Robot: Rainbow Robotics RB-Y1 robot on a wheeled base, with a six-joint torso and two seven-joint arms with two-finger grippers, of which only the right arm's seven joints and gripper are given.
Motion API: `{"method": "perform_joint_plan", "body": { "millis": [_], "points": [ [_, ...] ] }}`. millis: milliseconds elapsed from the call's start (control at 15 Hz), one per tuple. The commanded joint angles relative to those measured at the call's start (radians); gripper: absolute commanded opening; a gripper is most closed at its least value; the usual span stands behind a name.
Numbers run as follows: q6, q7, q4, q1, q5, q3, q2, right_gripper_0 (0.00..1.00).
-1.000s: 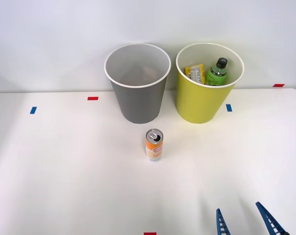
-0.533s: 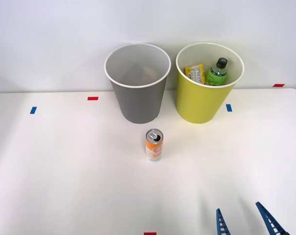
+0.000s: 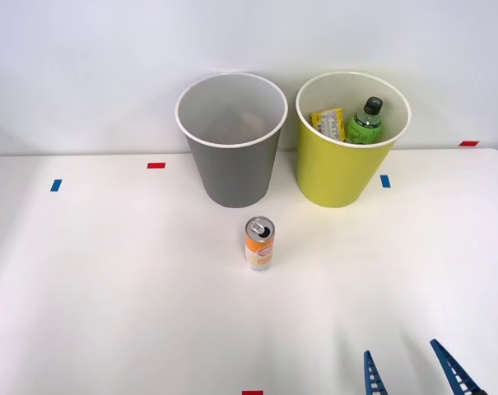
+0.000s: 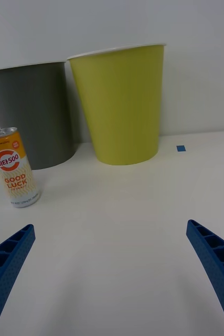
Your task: Put cans in the gray bin, plastic bottles in the light green bin
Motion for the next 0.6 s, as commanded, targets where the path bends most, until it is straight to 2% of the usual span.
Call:
{"method": "perform_joint_plan", "body": {
  "millis": [67,600],
  "points": [
    [0.0,0.0,0.0,0.0,0.0,0.0,0.0,1.0],
    [0.0,0.0,0.0,0.0,0.0,0.0,0.0,1.0]
  ]
}}
